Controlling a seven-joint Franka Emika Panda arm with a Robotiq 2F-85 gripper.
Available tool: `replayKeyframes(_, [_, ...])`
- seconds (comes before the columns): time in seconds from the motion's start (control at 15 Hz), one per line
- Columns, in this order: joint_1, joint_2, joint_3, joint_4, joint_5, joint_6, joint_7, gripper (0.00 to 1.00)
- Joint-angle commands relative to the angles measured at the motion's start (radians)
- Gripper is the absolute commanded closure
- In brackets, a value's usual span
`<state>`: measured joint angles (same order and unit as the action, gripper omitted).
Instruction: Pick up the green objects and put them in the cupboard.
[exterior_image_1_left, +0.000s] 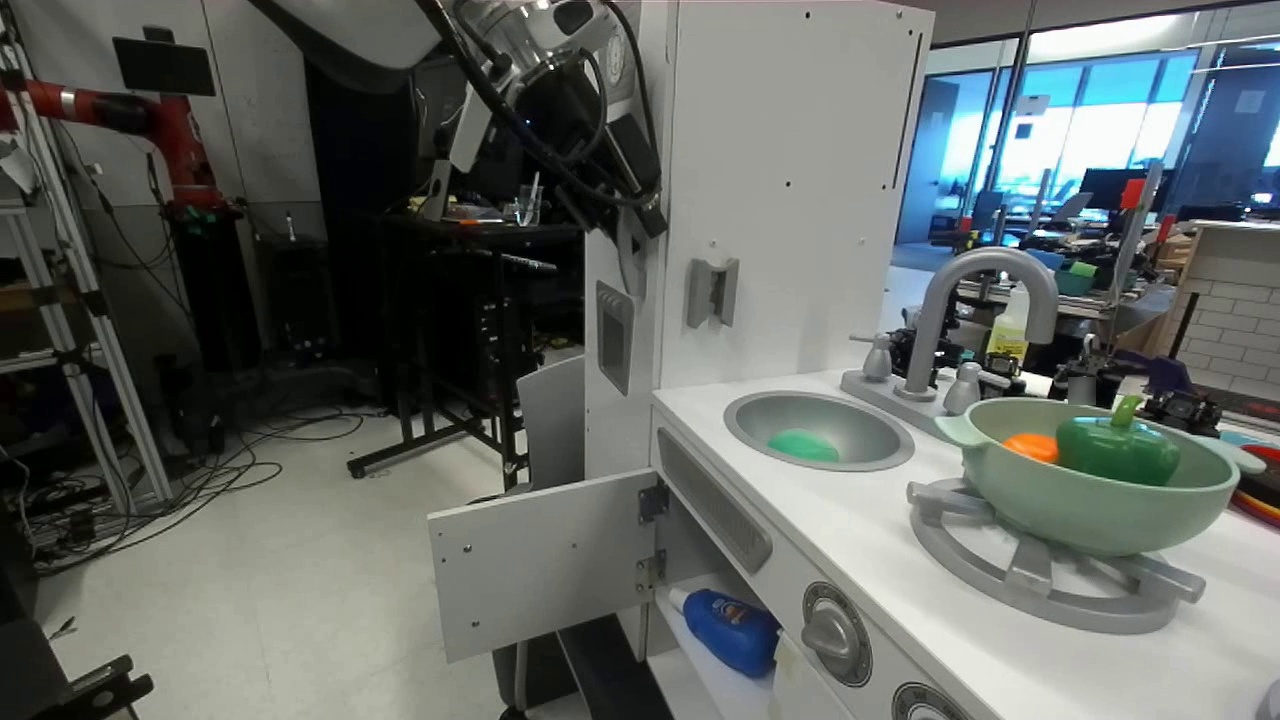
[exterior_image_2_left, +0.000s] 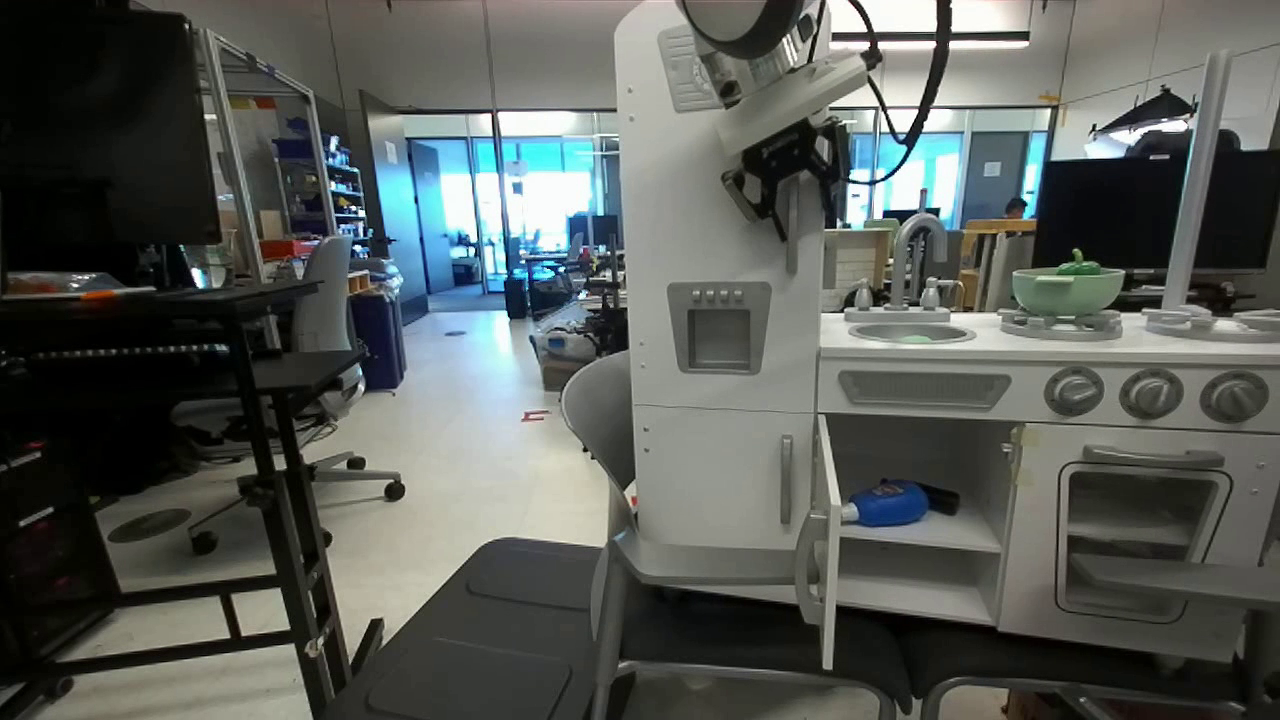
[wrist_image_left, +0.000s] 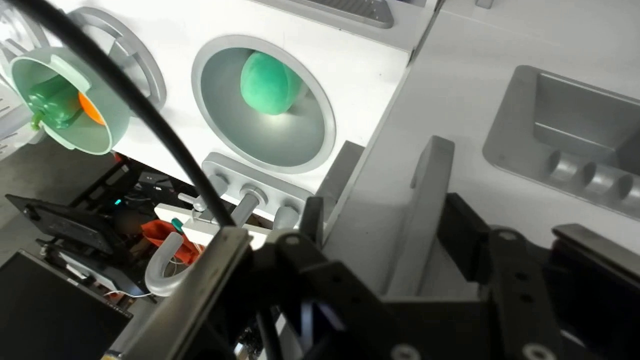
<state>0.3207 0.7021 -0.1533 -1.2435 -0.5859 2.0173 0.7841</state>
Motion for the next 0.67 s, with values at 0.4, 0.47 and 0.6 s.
replayKeyframes(0.4, [0.027,-0.097,0.008,-0.113,-0.035,0.000,0.020,0.69])
replayKeyframes(0.47, [0.030,-0.122,0.012,-0.153,-0.036,0.011,0.031,0.69])
replayKeyframes(0.6, [0.045,-0.156,0.025,-0.188,-0.034,0.000,0.049,0.69])
